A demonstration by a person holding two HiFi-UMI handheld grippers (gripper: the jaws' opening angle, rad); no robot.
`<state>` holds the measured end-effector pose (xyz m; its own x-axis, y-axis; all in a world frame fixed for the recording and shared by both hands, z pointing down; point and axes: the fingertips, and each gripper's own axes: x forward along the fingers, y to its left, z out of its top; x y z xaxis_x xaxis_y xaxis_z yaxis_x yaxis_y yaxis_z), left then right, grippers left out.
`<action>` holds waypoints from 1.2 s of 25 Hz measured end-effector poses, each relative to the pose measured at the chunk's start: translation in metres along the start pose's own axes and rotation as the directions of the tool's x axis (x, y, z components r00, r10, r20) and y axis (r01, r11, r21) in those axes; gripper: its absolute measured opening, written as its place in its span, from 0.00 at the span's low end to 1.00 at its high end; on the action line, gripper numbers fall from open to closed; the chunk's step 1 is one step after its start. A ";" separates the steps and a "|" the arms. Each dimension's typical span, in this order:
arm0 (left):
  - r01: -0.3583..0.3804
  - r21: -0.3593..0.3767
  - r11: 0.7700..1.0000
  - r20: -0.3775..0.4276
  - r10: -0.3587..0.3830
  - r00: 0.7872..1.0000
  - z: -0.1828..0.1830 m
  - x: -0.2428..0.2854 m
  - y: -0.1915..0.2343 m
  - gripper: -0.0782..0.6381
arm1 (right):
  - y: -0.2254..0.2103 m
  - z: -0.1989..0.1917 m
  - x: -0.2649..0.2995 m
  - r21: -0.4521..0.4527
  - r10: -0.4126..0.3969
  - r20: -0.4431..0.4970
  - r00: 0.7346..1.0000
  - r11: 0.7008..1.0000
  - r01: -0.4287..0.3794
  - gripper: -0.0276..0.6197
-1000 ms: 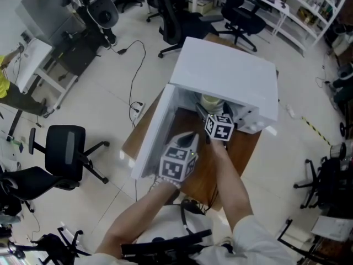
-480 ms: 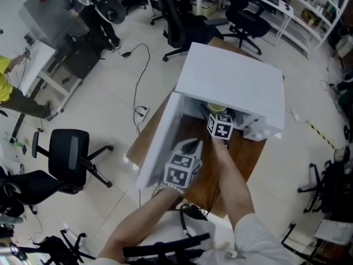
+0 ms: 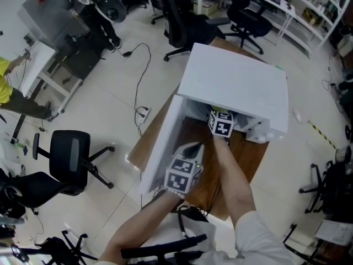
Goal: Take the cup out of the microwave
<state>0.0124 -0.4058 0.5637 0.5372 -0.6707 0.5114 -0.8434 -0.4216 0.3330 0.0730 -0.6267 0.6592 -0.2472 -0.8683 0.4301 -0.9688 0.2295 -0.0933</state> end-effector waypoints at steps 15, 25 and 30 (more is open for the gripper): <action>0.006 -0.020 1.000 0.001 -0.006 1.000 -0.003 -0.010 0.003 0.10 | 0.004 0.000 -0.005 -0.065 0.009 0.008 1.000 0.998 -0.009 0.80; 0.020 -0.047 0.999 0.019 -0.019 1.000 -0.004 -0.017 -0.004 0.10 | 0.014 0.016 -0.071 -0.031 0.061 0.056 0.997 0.998 -0.059 0.80; 0.019 -0.053 0.998 0.024 -0.018 1.000 -0.008 -0.021 -0.010 0.10 | 0.017 0.011 -0.118 0.001 0.089 0.052 0.995 0.996 -0.089 0.80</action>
<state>0.0094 -0.3825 0.5565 0.5520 -0.6774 0.4862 -0.8313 -0.4018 0.3840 0.0853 -0.5256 0.5969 -0.3330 -0.8661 0.3729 -0.9429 0.3056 -0.1323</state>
